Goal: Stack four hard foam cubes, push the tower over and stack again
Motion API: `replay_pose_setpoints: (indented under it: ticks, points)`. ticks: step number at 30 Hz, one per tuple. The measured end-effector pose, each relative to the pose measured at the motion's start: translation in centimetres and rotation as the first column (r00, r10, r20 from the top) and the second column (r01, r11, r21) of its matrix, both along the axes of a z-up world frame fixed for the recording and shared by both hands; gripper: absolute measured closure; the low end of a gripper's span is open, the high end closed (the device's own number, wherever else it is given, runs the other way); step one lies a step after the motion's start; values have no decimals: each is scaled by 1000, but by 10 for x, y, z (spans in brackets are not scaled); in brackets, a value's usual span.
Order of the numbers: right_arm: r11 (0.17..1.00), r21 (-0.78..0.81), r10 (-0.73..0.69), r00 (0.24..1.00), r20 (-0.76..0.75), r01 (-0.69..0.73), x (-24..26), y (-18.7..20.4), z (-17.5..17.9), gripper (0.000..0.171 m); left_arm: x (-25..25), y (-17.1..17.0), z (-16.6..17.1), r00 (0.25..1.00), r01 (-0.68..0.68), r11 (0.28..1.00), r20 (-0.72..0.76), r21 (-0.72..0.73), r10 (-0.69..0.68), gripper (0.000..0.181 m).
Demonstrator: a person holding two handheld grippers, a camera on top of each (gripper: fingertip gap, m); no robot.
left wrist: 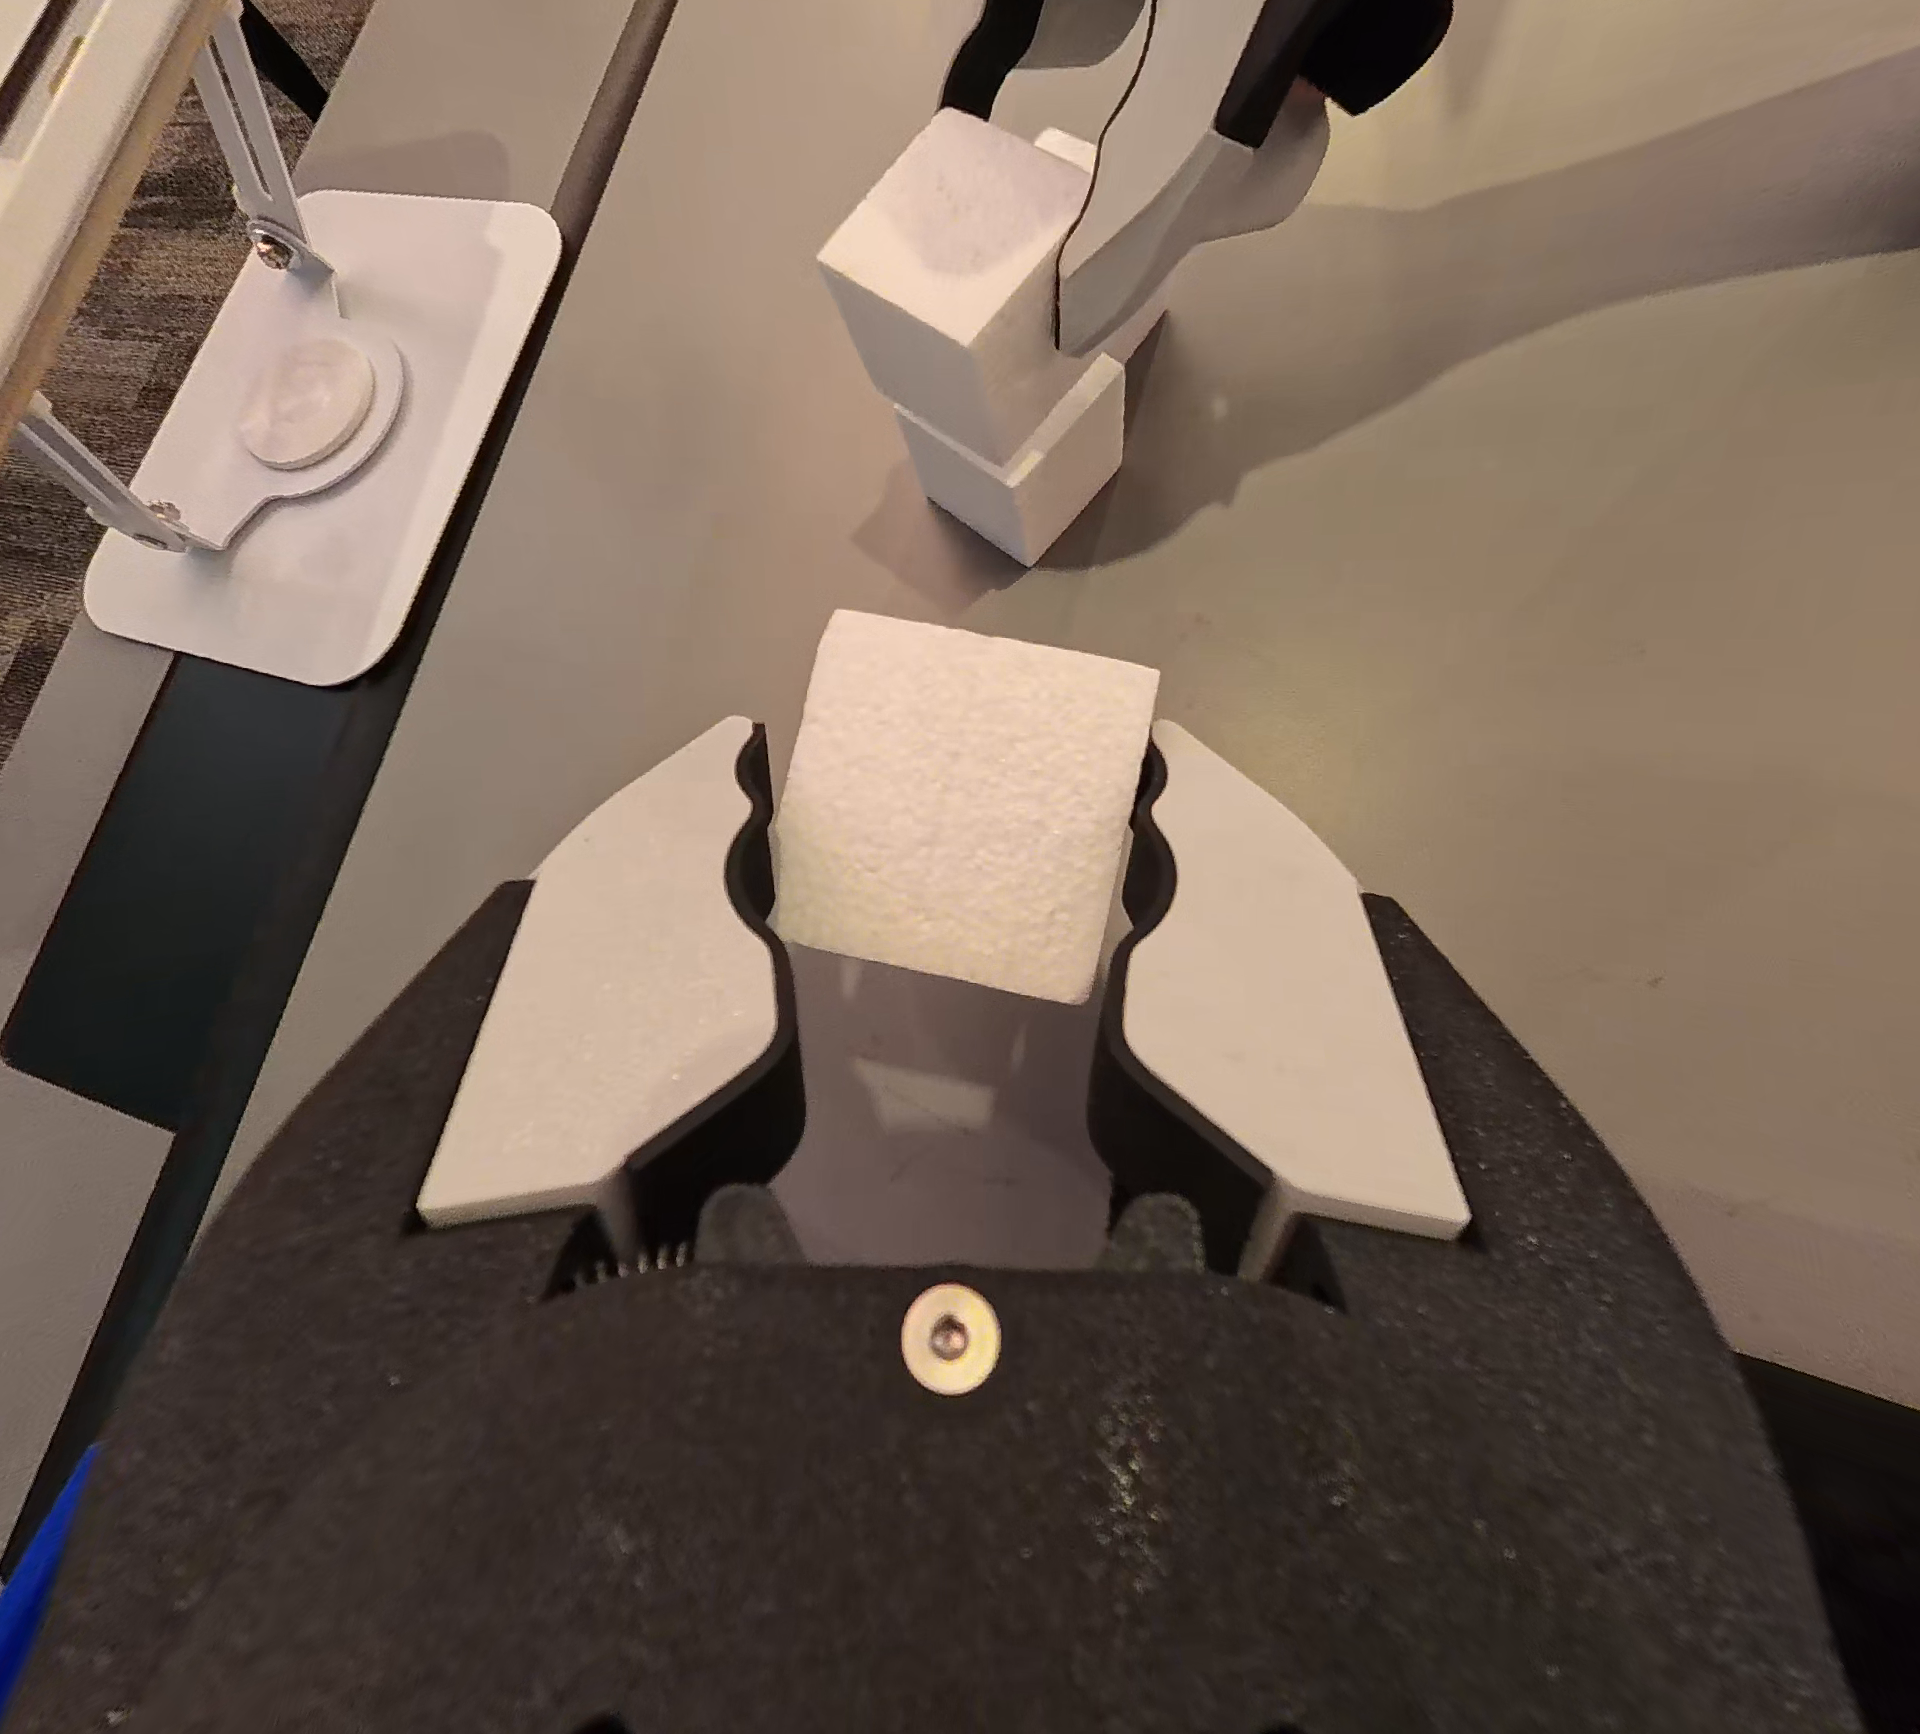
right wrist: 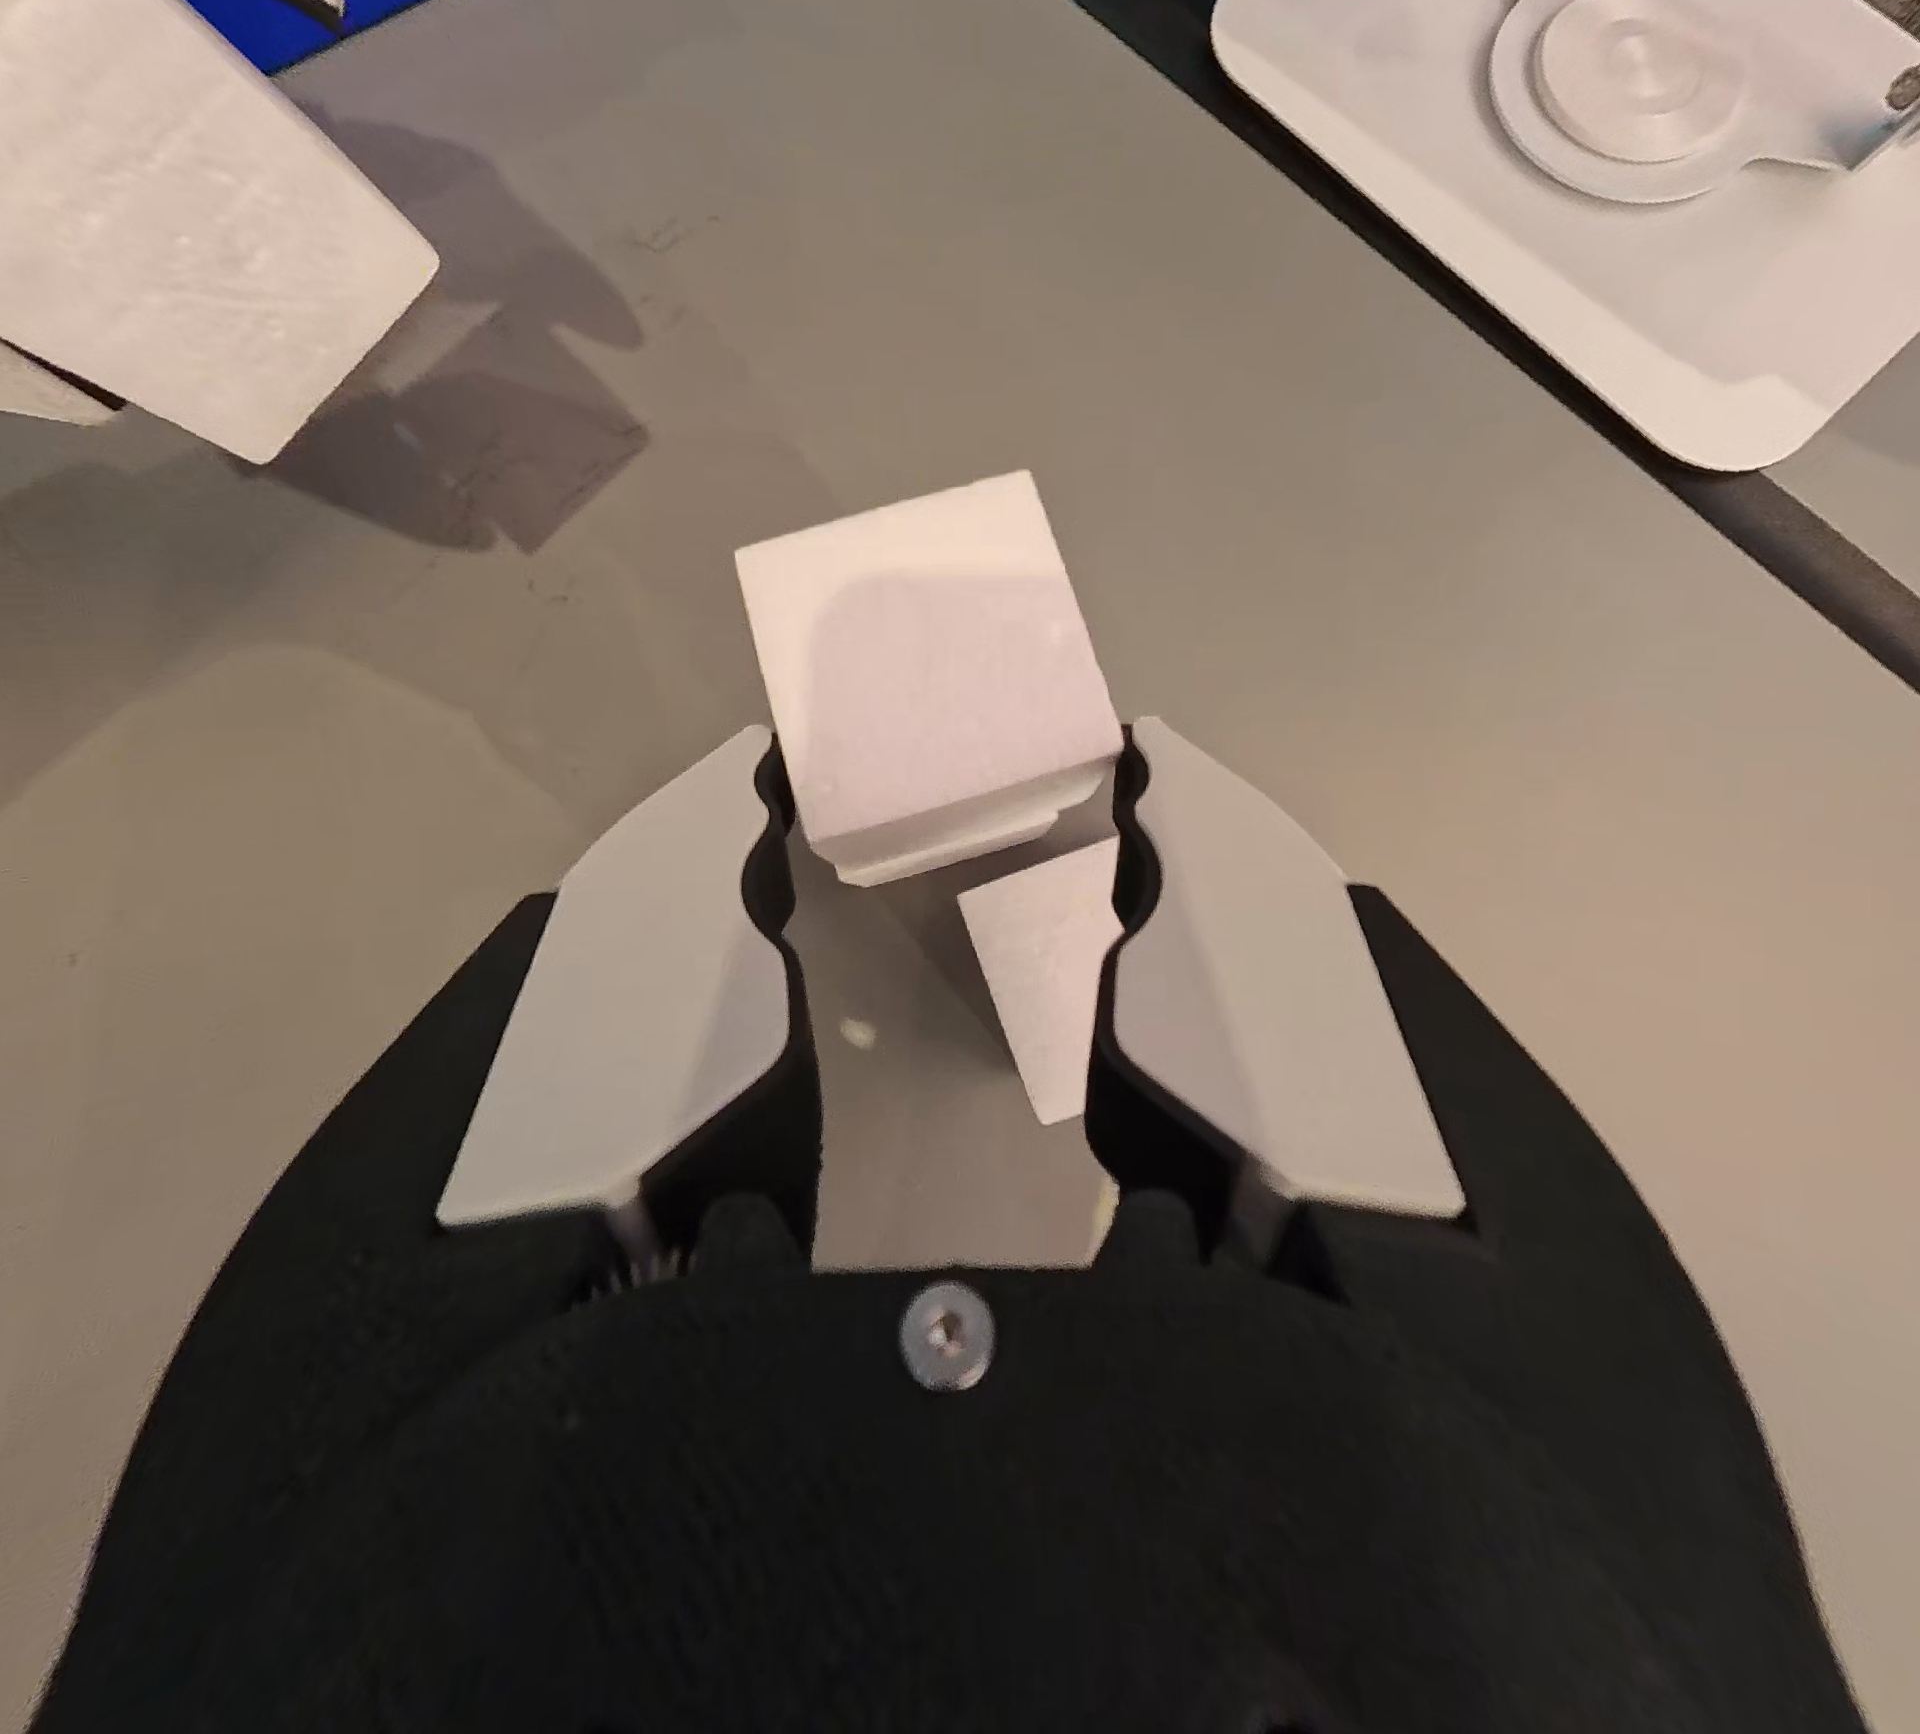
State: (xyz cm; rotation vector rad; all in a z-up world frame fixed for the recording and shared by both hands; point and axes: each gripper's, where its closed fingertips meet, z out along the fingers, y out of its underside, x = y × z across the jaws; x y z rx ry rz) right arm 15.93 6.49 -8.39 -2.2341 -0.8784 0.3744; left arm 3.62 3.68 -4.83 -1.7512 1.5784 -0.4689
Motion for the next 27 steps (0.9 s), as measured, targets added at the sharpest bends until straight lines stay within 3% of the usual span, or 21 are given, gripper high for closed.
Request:
replay_pose_setpoints:
  ticks: [13,17,22,27]
  points:
    - [1000,-17,-21,999,35,21,-4,-2,-8,110,0,2,-7,1000,-7,1000,-25,-14,7,115]
    - [999,-34,8,998,55,-6,-3,-5,-8,97,6,5,-3,1000,-11,1000,-10,10,11,115]
    - [994,-59,87,994,-59,-91,11,-21,29,92,37,-11,18,988,116,993,97,30,-119,115]
    - [992,-90,74,978,-193,-92,71,-43,65,90,63,-22,38,961,200,976,178,89,-213,115]
